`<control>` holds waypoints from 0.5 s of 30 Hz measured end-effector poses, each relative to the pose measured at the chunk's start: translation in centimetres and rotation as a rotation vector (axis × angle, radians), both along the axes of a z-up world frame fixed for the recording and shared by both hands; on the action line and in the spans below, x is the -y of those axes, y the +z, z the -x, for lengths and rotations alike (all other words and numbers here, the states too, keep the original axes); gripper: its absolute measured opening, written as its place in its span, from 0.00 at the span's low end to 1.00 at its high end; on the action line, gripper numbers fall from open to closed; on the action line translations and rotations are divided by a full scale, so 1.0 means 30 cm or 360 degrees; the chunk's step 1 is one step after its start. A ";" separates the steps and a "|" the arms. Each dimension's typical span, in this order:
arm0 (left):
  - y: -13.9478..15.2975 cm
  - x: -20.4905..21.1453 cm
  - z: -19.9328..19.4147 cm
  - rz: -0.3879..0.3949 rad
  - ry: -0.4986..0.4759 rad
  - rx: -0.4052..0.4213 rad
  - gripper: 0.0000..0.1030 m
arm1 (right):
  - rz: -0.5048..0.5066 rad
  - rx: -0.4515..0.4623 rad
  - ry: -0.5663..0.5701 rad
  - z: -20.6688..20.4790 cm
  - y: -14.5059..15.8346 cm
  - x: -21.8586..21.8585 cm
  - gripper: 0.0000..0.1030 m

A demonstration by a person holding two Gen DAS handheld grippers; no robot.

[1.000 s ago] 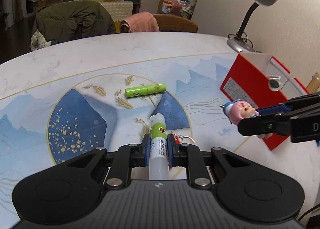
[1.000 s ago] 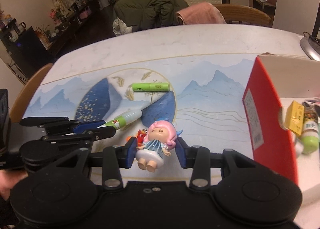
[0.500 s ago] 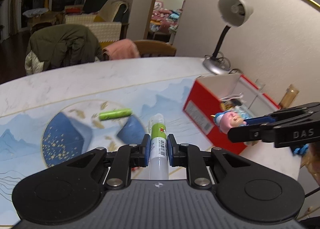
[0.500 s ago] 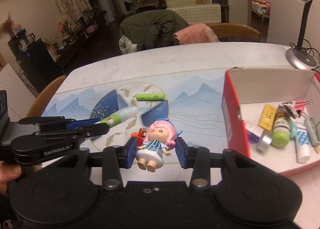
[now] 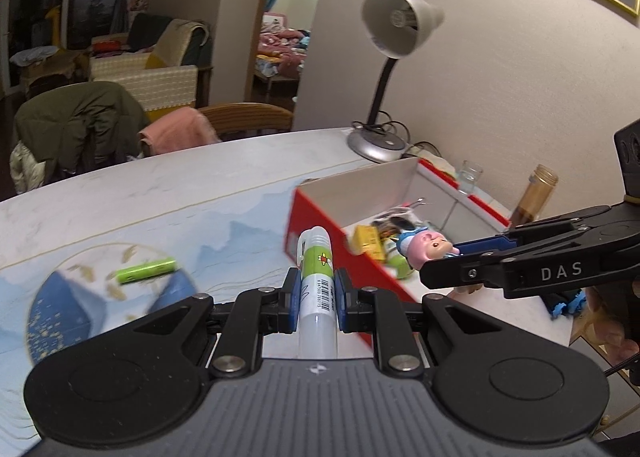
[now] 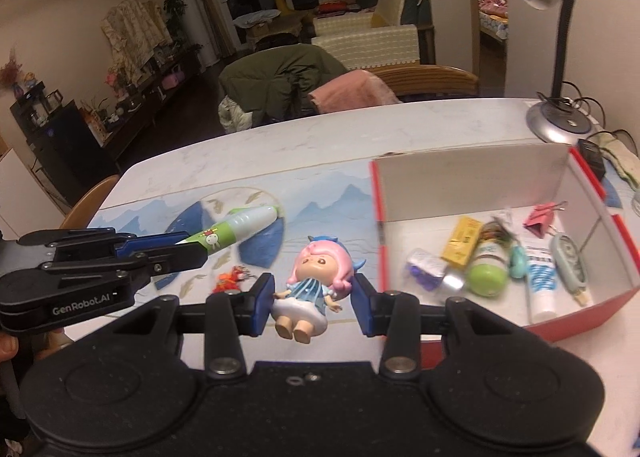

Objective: Organize rigid objects
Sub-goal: 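Carry the glue stick and doll into the red shoebox with both tools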

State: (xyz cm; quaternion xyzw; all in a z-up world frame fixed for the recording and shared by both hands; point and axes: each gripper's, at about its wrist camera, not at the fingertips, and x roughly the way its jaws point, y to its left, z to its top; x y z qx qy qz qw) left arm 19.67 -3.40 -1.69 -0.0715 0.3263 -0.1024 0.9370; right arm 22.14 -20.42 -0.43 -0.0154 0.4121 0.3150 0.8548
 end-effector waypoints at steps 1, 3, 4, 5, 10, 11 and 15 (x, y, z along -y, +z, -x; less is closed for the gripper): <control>0.000 0.023 -0.012 -0.0003 -0.0011 -0.0003 0.16 | -0.0001 -0.0002 -0.0008 -0.010 -0.002 0.018 0.39; -0.003 0.068 -0.037 -0.0006 -0.0031 -0.0007 0.16 | -0.0004 -0.0004 -0.0020 -0.028 -0.006 0.056 0.39; -0.003 0.090 -0.049 -0.0008 -0.0042 -0.0009 0.16 | -0.0005 -0.0005 -0.0028 -0.039 -0.008 0.075 0.39; -0.003 0.112 -0.059 -0.0011 -0.0050 -0.0011 0.16 | -0.0007 -0.0008 -0.0033 -0.048 -0.011 0.093 0.39; -0.013 0.203 -0.121 -0.0025 -0.0078 -0.0022 0.16 | -0.0016 -0.0020 -0.0057 -0.097 -0.026 0.183 0.39; -0.014 0.219 -0.133 -0.0028 -0.0082 -0.0025 0.16 | -0.0017 -0.0022 -0.0061 -0.105 -0.027 0.203 0.39; -0.028 0.284 -0.180 -0.0051 -0.0097 -0.0039 0.16 | -0.0019 -0.0035 -0.0076 -0.144 -0.044 0.271 0.39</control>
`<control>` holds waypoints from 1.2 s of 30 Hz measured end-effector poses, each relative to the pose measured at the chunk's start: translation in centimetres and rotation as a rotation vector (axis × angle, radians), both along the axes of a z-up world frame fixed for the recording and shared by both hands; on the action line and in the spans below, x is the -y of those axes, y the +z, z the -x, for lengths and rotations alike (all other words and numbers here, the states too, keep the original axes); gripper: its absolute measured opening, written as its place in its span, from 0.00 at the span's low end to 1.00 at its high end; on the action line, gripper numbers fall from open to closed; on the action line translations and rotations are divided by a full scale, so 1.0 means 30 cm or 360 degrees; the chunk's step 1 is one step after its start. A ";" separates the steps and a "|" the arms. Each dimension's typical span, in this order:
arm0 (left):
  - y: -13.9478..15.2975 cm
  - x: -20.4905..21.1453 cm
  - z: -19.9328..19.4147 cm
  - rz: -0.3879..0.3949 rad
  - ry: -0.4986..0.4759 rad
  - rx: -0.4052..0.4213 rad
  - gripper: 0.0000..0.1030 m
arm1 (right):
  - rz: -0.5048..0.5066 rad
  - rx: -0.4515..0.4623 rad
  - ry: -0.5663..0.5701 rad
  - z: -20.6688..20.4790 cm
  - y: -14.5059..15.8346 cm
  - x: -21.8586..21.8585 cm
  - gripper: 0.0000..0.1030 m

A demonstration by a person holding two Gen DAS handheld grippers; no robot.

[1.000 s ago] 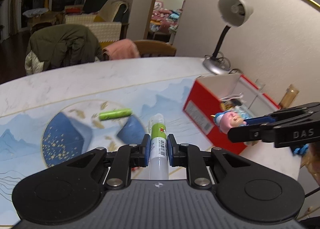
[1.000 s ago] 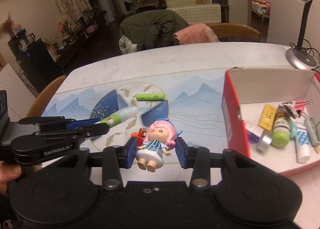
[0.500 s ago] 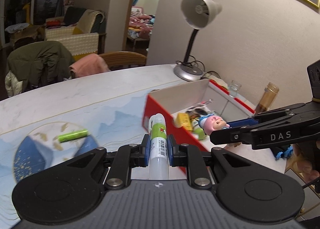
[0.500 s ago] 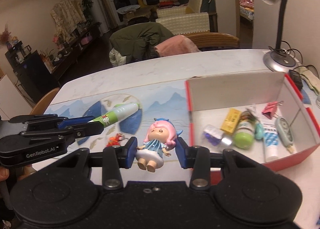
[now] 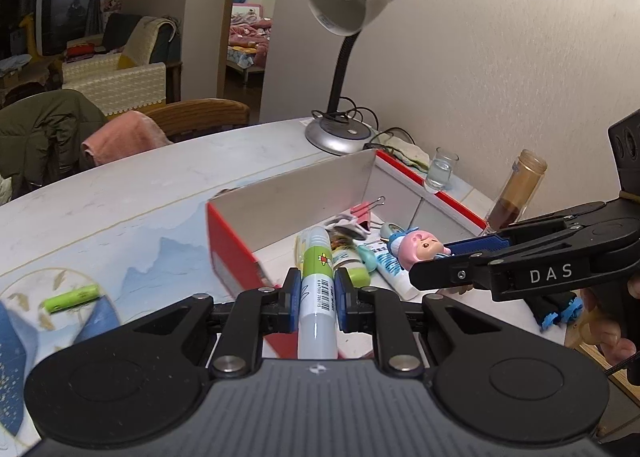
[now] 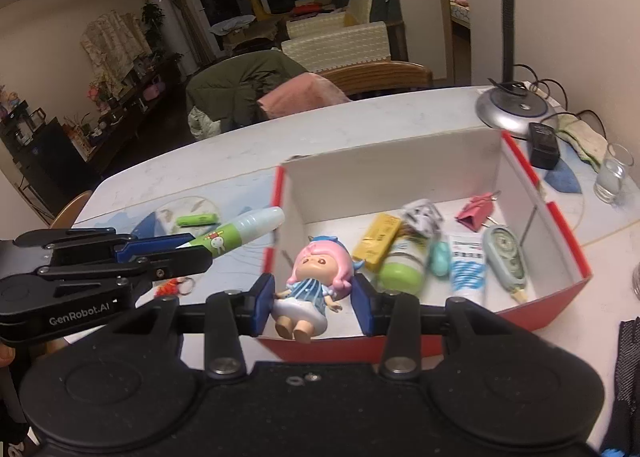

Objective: Organize rigid objects
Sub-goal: 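Carry the glue stick and doll into the red shoebox with both tools, then open both tools to release the glue stick and doll in the box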

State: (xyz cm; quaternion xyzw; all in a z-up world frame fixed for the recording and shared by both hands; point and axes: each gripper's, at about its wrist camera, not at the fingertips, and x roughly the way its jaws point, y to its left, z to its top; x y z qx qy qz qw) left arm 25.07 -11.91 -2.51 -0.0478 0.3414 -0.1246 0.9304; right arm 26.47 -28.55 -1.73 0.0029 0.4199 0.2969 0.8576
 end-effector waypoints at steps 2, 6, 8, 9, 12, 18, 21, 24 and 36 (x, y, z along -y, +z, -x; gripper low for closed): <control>-0.009 0.029 -0.026 -0.0013 -0.0008 -0.0012 0.16 | 0.0003 -0.0009 -0.0006 -0.022 -0.012 0.029 0.39; -0.033 0.084 -0.092 -0.0050 -0.0008 -0.0035 0.16 | 0.0014 -0.0025 -0.0022 -0.068 -0.042 0.088 0.39; -0.044 0.105 -0.127 -0.0073 -0.0004 -0.0045 0.16 | 0.0024 -0.0031 -0.0035 -0.096 -0.056 0.116 0.39; -0.051 0.116 -0.146 -0.0093 -0.0001 -0.0046 0.16 | 0.0031 -0.0034 -0.0043 -0.109 -0.064 0.131 0.39; -0.074 0.141 -0.205 -0.0138 0.0016 -0.0058 0.16 | 0.0062 -0.0032 -0.0067 -0.152 -0.088 0.166 0.39; -0.134 0.177 -0.322 -0.0230 0.0053 -0.0109 0.16 | 0.0100 -0.0045 -0.0084 -0.246 -0.146 0.203 0.39; -0.168 0.189 -0.377 -0.0277 0.0081 -0.0152 0.16 | 0.0110 -0.0056 -0.0073 -0.287 -0.172 0.199 0.39; -0.199 0.192 -0.424 -0.0304 0.0110 -0.0198 0.16 | 0.0131 -0.0066 -0.0063 -0.330 -0.204 0.190 0.39; -0.275 0.214 -0.511 -0.0417 0.0142 -0.0338 0.16 | 0.0253 -0.0074 -0.0012 -0.420 -0.297 0.129 0.39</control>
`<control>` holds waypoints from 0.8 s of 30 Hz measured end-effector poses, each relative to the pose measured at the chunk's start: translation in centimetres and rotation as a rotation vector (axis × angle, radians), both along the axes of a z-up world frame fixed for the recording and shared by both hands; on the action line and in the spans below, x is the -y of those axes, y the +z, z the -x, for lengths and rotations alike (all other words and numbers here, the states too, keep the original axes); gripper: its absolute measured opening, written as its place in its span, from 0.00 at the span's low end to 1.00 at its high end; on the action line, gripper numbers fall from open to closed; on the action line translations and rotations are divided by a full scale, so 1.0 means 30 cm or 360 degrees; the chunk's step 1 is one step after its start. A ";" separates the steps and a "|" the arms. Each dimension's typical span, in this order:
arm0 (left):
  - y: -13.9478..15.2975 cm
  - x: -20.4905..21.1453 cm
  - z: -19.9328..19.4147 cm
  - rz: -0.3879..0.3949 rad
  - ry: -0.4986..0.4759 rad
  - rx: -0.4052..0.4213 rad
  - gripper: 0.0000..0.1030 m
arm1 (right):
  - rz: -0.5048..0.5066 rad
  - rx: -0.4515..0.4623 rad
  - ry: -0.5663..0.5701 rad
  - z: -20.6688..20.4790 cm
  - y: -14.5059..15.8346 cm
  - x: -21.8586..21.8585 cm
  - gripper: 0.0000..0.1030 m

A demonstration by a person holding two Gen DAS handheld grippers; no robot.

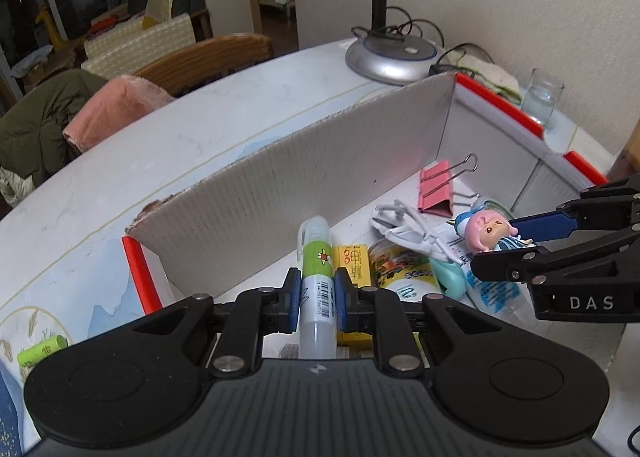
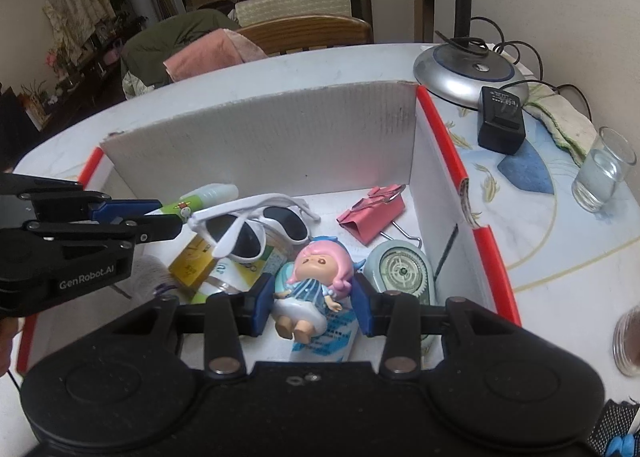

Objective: Organize rigid objects
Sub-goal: 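Open both tools to release the glue stick and doll in the box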

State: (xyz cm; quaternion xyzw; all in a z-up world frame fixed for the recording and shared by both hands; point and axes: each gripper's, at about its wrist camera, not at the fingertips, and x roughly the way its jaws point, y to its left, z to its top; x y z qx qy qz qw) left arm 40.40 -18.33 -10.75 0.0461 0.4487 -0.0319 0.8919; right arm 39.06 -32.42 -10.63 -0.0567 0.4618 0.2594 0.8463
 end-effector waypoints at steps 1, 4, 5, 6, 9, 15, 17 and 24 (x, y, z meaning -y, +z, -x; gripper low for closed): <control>-0.004 0.001 -0.005 -0.0015 0.0004 -0.0016 0.17 | 0.0008 -0.0004 0.0006 -0.003 -0.006 -0.003 0.39; -0.019 0.000 -0.017 -0.0029 0.0007 -0.0075 0.17 | 0.0035 -0.0020 0.0011 -0.008 -0.021 -0.013 0.39; -0.024 -0.001 -0.021 -0.0037 0.0013 -0.0094 0.17 | 0.0044 -0.0022 0.0016 -0.008 -0.026 -0.018 0.39; -0.029 -0.002 -0.024 -0.0041 0.0019 -0.0113 0.17 | 0.0053 -0.0023 0.0016 -0.007 -0.030 -0.020 0.39; -0.041 -0.003 -0.035 -0.0036 0.0015 -0.0167 0.17 | 0.0061 -0.0023 0.0018 -0.004 -0.034 -0.027 0.39; -0.041 0.000 -0.049 -0.0052 0.0020 -0.0220 0.16 | 0.0101 -0.0050 0.0021 0.001 -0.046 -0.032 0.40; -0.038 -0.002 -0.050 -0.0053 0.0022 -0.0228 0.17 | 0.0103 -0.0052 0.0022 0.004 -0.048 -0.031 0.40; -0.027 0.004 -0.033 -0.0047 0.0033 -0.0225 0.17 | 0.0079 -0.0047 0.0017 0.010 -0.033 -0.018 0.43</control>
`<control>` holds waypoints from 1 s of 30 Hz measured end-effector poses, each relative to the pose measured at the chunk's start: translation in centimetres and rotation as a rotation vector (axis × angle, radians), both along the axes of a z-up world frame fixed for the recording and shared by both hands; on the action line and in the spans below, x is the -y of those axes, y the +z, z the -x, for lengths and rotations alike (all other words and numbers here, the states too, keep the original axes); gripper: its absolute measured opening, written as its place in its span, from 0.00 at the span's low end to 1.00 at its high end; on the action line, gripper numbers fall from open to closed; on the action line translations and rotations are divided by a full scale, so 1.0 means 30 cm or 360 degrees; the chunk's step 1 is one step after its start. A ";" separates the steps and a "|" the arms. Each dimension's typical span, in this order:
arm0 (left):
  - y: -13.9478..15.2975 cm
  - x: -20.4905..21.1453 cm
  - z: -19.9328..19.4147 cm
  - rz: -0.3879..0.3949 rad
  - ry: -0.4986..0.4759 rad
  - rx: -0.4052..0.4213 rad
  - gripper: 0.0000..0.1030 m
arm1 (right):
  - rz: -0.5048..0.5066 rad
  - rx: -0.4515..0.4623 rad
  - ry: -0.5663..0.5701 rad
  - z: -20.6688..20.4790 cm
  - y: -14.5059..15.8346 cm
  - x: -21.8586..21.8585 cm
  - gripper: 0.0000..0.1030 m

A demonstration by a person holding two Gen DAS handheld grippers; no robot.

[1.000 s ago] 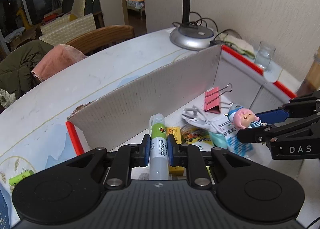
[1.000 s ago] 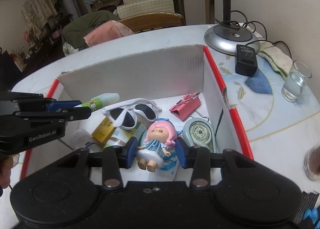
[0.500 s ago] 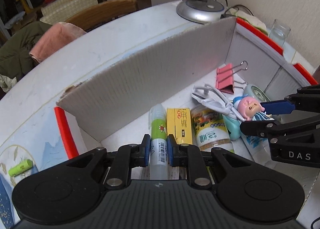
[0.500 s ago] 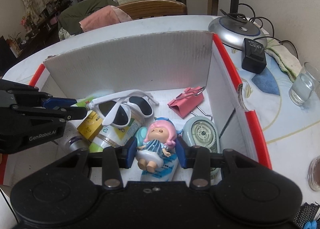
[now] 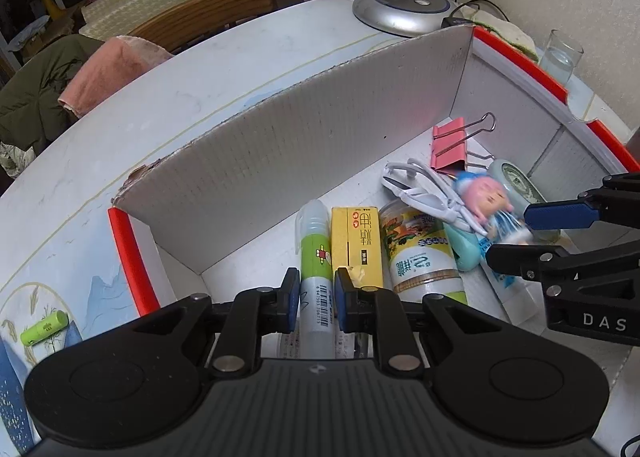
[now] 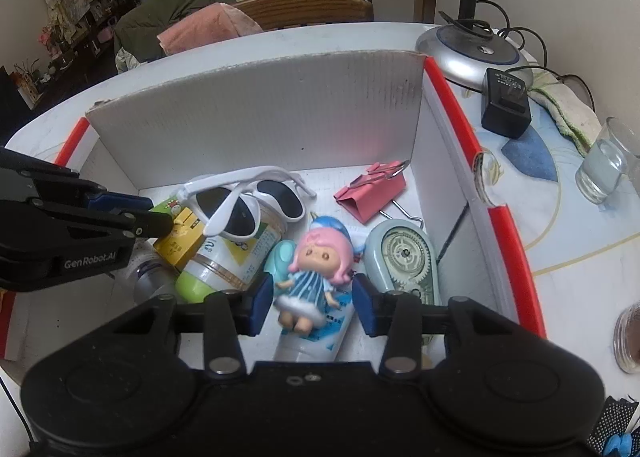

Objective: Organize rigid objects
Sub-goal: 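Open both tools to release the glue stick and doll in the box, then withdraw both tools from the box back over the mat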

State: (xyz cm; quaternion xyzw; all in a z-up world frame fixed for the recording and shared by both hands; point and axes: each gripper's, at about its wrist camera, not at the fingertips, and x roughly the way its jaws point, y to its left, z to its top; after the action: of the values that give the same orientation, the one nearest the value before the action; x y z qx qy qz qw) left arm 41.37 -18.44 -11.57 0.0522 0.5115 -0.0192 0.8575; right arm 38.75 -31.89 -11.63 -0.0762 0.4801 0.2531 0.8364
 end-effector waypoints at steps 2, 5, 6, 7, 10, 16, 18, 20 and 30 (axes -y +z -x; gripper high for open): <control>0.007 -0.001 0.009 0.0012 0.0000 0.0008 0.17 | -0.0010 -0.0001 -0.0001 0.007 0.006 0.003 0.46; 0.021 -0.003 0.024 0.0031 0.0010 0.0026 0.17 | -0.0036 0.0009 0.0005 0.018 0.019 0.009 0.51; 0.027 -0.004 0.031 0.0037 0.0011 0.0034 0.17 | -0.0045 0.0012 0.0008 0.021 0.025 0.012 0.52; 0.032 -0.003 0.038 0.0043 0.0010 0.0042 0.17 | -0.0052 0.0015 0.0012 0.024 0.030 0.014 0.52; 0.049 -0.002 0.059 0.0051 0.0013 0.0066 0.17 | -0.0078 0.0024 0.0025 0.039 0.049 0.021 0.53; 0.101 -0.014 0.122 0.0096 0.0040 0.0141 0.17 | -0.0141 0.0059 0.0061 0.086 0.104 0.029 0.55; 0.122 -0.017 0.146 0.0112 0.0050 0.0166 0.17 | -0.0158 0.0073 0.0069 0.101 0.123 0.032 0.55; 0.146 -0.019 0.174 0.0127 0.0056 0.0201 0.17 | -0.0178 0.0087 0.0076 0.116 0.143 0.034 0.55; 0.261 -0.050 0.333 0.0240 0.0075 0.0365 0.17 | -0.0249 0.0158 0.0107 0.208 0.250 0.024 0.65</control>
State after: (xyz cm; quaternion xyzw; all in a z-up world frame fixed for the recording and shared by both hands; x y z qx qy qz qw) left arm 31.40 -16.94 -3.73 -0.0225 0.4083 -0.0312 0.9120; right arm 32.52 -32.61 -4.12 -0.0390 0.4141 0.3138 0.8536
